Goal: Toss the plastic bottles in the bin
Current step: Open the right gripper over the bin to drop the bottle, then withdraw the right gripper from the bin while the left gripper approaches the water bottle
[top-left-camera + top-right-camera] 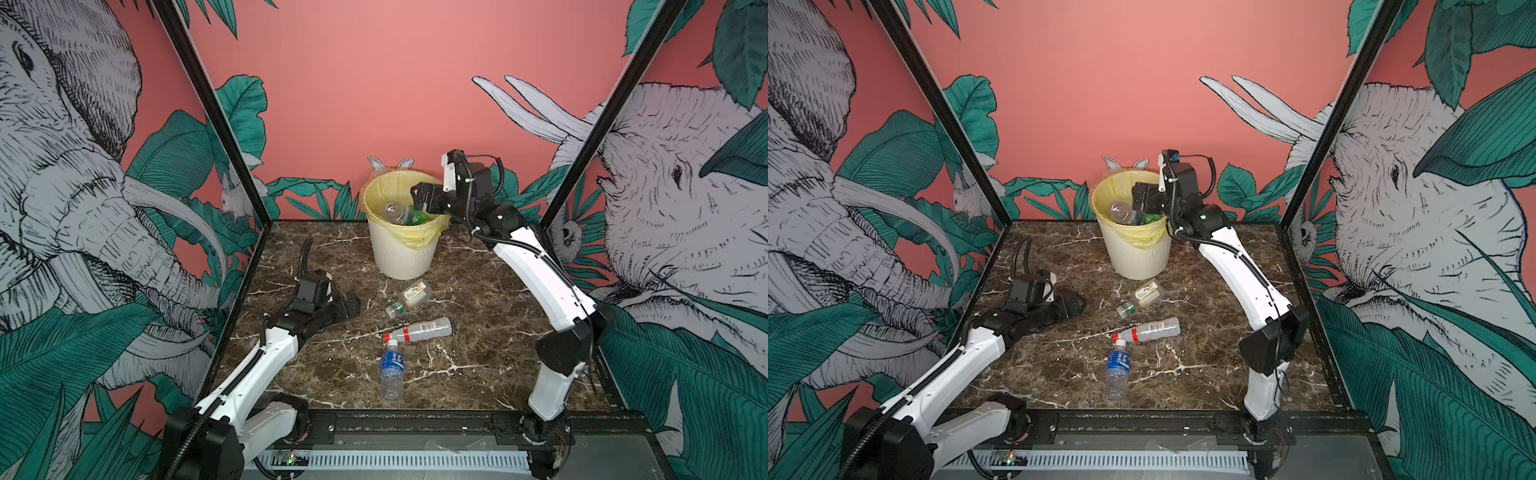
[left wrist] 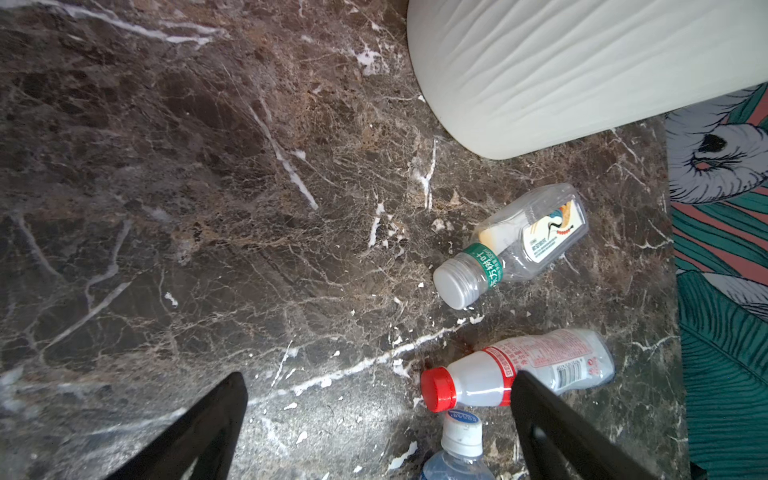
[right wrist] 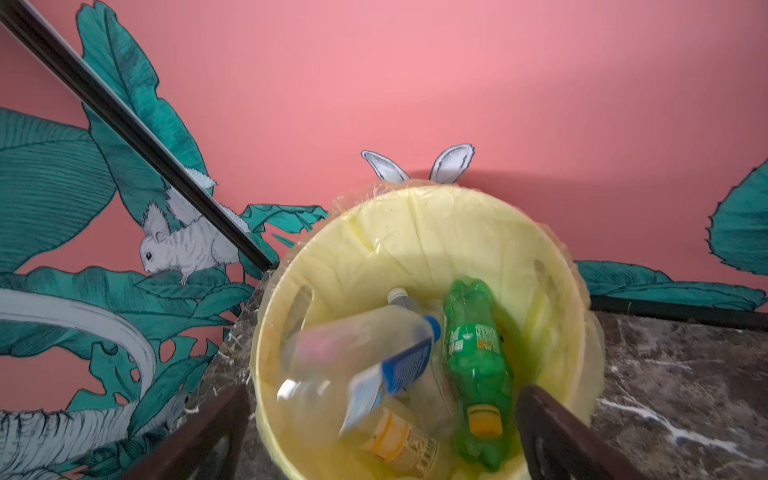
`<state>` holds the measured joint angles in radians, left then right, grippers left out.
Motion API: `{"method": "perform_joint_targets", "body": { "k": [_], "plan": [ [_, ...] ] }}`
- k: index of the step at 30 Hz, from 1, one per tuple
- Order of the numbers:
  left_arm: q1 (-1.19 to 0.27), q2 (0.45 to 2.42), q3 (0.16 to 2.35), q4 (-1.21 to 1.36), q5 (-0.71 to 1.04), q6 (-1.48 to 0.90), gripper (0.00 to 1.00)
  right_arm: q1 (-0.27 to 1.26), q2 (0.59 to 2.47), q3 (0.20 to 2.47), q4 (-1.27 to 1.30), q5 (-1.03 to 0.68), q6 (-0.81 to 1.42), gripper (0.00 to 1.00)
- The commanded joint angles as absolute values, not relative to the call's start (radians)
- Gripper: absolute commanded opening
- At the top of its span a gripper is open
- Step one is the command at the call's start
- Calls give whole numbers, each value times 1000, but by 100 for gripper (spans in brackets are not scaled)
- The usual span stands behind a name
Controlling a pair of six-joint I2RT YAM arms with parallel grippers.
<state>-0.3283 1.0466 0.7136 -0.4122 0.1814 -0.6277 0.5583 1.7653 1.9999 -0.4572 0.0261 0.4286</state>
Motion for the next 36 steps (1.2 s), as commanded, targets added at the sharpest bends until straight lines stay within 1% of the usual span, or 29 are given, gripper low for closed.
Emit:
{"method": "perform_joint_targets", "body": {
  "k": [1, 3, 6, 12, 30, 36],
  "plan": [
    [-322, 1035, 728, -436, 197, -622, 99, 565, 1609, 1870, -329, 68, 392, 99],
    [-322, 1050, 733, -437, 202, -616, 99, 565, 1534, 1796, -322, 78, 376, 99],
    [-322, 1075, 744, -438, 204, -608, 99, 565, 1468, 1704, -310, 88, 369, 99],
    [-322, 1082, 758, -452, 228, -617, 99, 563, 1374, 1538, -297, 84, 373, 99],
    [-327, 976, 661, -481, 301, -728, 99, 540, 1195, 1138, -241, 70, 449, 99],
    [-369, 913, 622, -473, 277, -782, 99, 533, 1141, 1045, -239, 53, 472, 99]
  ]
}}
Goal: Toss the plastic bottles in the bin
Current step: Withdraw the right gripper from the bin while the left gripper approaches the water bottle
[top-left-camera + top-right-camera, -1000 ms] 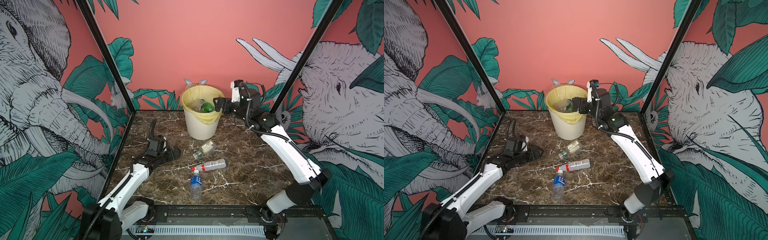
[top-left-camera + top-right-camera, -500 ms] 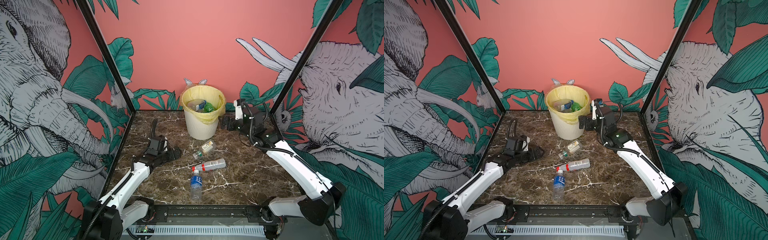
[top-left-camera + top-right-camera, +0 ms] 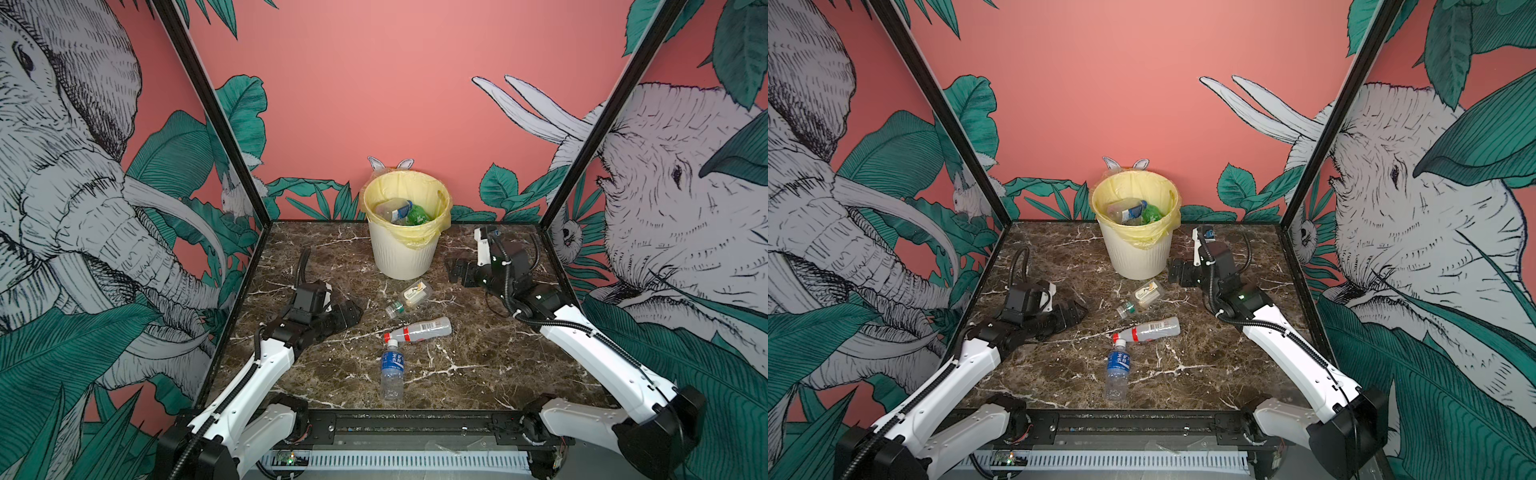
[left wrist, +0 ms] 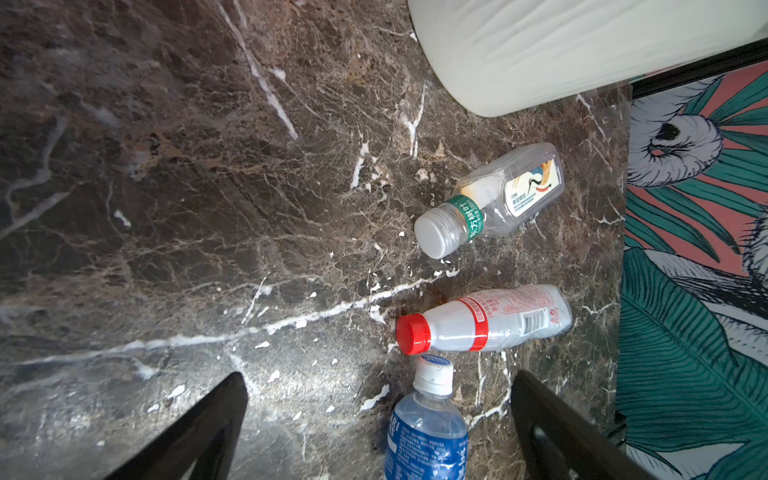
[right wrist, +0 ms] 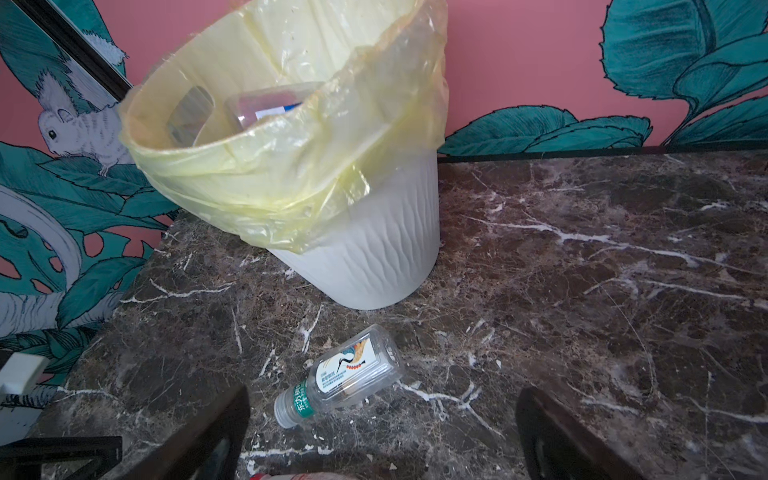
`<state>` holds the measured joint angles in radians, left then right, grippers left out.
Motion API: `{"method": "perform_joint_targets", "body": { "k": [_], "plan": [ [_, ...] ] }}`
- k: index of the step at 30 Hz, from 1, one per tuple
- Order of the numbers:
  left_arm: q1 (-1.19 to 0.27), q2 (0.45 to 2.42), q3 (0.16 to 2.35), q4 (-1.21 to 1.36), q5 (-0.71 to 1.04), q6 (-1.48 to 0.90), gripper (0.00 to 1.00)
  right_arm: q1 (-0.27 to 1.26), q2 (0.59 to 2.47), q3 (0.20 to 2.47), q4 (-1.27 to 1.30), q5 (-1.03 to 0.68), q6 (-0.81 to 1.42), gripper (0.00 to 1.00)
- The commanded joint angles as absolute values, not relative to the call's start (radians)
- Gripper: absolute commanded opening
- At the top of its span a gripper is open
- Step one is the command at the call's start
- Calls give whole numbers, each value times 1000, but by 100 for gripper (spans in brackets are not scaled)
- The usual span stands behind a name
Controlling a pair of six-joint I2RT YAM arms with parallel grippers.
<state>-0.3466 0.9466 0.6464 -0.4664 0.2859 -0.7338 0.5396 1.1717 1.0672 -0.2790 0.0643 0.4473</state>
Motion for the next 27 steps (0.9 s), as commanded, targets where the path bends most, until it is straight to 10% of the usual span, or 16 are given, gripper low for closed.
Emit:
{"method": "perform_joint_targets", "body": {
  "k": [1, 27],
  "plan": [
    [-382, 910, 620, -470, 272, -792, 99, 532, 1133, 1033, -241, 51, 474, 99],
    [-668, 871, 577, -524, 175, -930, 99, 521, 1003, 845, -235, 34, 566, 99]
  ]
}}
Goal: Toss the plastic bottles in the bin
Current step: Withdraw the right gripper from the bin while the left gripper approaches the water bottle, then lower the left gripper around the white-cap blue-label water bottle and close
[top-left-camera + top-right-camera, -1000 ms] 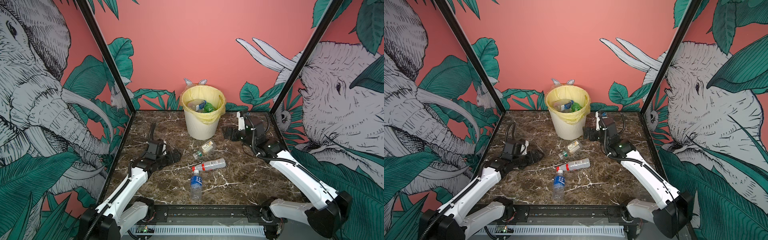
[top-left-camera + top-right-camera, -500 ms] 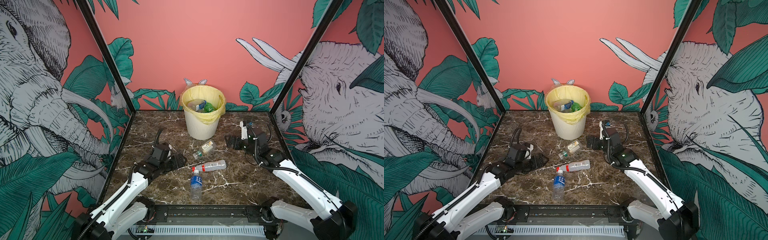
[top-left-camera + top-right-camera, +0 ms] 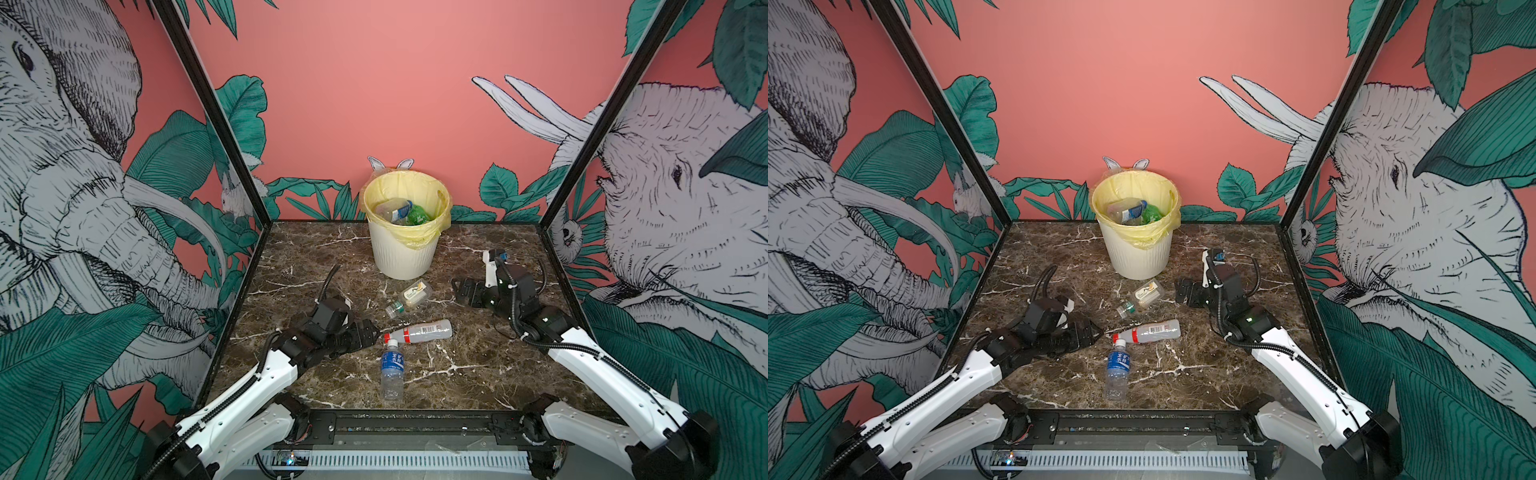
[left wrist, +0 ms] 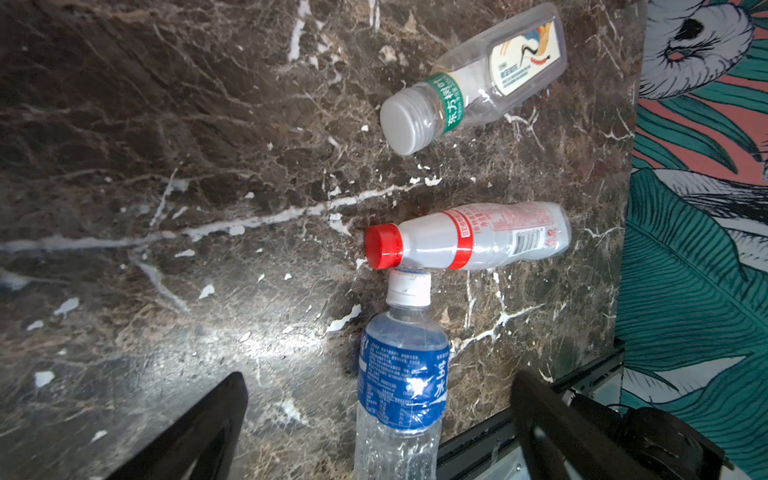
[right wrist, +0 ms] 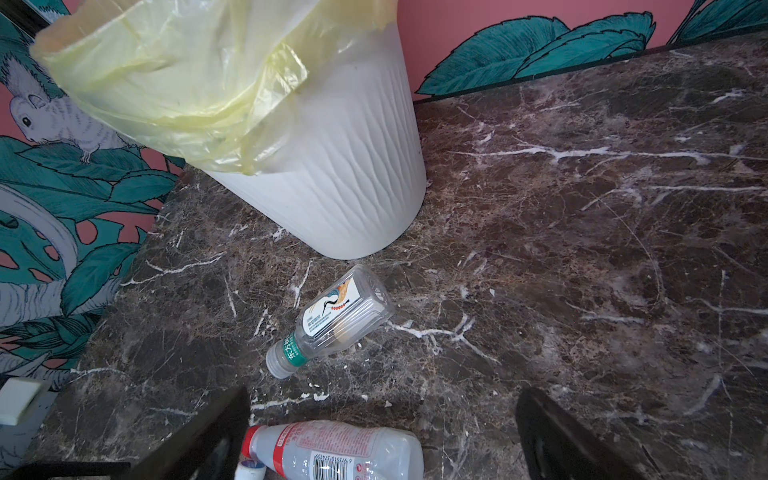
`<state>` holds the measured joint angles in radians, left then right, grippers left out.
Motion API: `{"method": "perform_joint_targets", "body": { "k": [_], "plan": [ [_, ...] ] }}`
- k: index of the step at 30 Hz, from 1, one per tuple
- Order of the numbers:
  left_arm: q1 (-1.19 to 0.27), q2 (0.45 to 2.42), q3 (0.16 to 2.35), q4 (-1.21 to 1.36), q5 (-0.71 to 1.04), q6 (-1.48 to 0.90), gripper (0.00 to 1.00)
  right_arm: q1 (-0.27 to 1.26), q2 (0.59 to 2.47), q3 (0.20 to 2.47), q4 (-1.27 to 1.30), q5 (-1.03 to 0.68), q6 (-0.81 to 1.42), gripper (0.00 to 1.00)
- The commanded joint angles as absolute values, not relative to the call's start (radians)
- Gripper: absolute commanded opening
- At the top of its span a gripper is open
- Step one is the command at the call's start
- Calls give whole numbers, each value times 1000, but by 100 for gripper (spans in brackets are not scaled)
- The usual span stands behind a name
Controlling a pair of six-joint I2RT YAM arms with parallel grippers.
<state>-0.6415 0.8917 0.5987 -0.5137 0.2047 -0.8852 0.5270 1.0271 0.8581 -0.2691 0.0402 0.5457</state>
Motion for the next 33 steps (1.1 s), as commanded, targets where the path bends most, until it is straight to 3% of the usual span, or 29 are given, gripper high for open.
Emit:
{"method": "perform_joint_targets", "body": {
  "k": [1, 33],
  "plan": [
    [-679, 874, 575, -521, 171, -935, 99, 520, 1002, 841, -235, 34, 568, 99],
    [-1011, 1024, 565, -430, 64, -1048, 99, 519, 899, 771, -275, 39, 614, 99]
  ]
}}
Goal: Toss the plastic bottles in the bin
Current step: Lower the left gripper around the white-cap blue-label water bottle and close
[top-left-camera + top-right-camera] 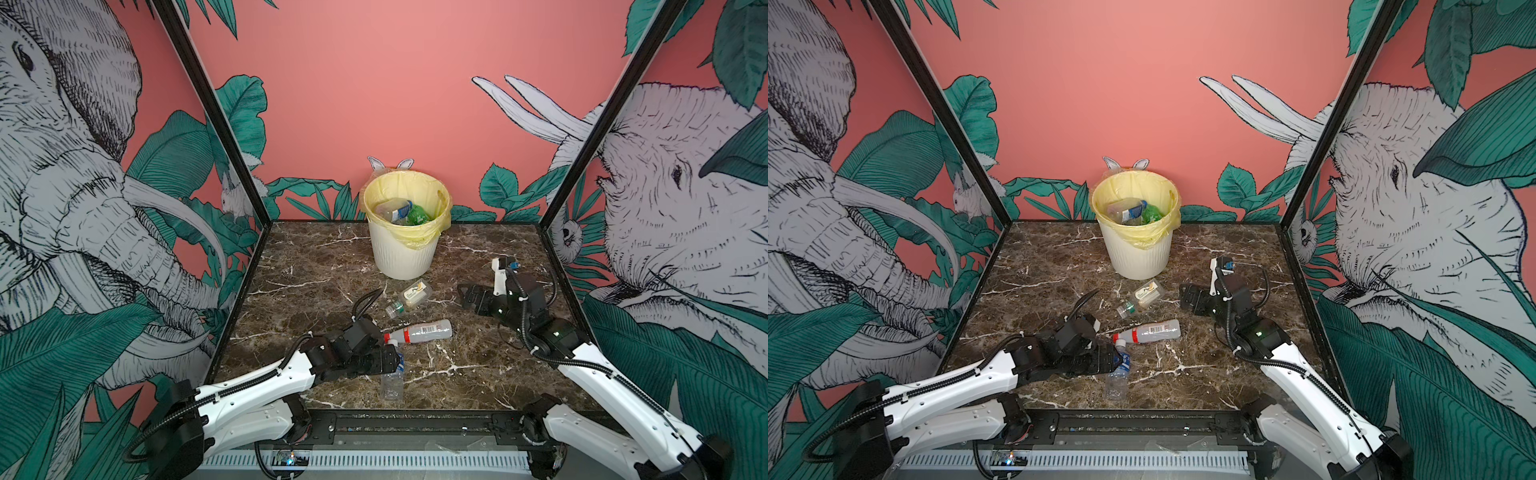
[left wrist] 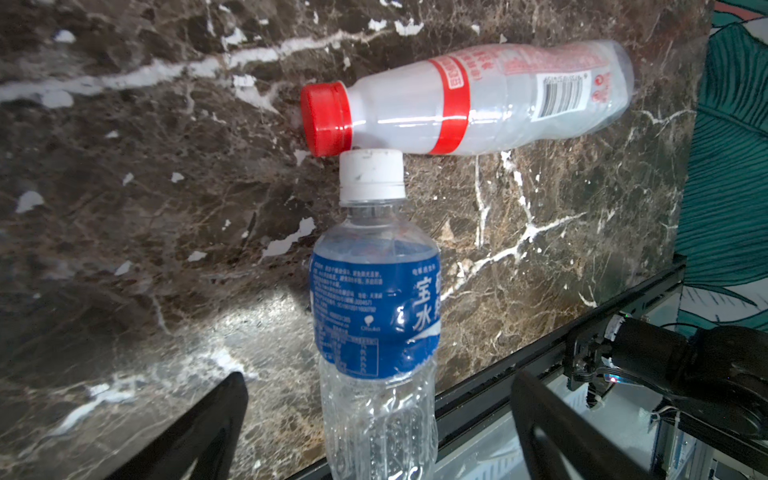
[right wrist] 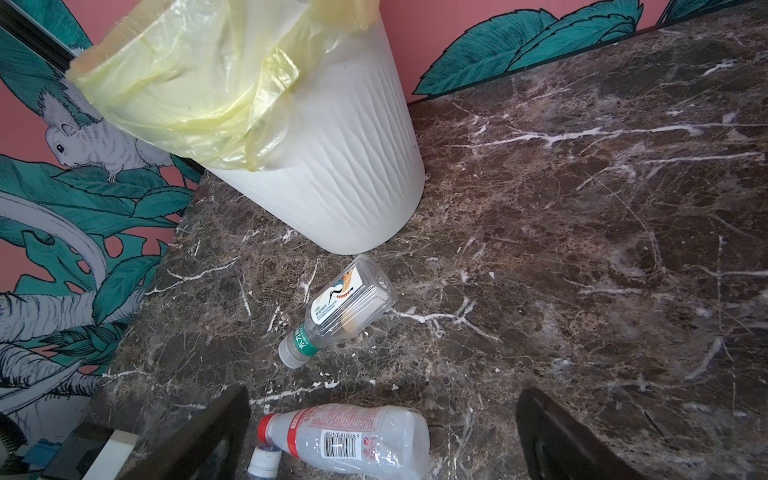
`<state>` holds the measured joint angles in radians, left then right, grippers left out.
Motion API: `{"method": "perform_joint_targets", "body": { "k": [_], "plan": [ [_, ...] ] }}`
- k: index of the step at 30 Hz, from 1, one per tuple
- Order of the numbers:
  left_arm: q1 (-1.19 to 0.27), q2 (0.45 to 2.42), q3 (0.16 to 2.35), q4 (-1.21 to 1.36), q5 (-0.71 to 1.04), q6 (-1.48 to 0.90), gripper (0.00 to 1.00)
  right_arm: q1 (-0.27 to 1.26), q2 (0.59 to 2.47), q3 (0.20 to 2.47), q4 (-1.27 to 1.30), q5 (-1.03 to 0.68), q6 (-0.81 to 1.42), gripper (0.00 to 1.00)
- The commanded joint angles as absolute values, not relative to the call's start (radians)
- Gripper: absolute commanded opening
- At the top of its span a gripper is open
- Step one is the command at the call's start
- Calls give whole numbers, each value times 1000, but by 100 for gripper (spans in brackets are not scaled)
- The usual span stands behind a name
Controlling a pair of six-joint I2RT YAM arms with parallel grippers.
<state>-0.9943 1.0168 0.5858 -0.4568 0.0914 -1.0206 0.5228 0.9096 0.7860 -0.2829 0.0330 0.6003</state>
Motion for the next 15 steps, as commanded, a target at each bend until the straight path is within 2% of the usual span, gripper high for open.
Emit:
{"method": "perform_joint_targets", "body": {
  "k": [1, 15],
  "plan": [
    [-1020, 1029, 563, -424, 61, -1053, 99, 519, 900, 769, -273, 38, 617, 99],
    [-1067, 1131, 564, -381, 46, -1074, 99, 518, 882, 742, -269, 35, 629, 99]
  ]
}}
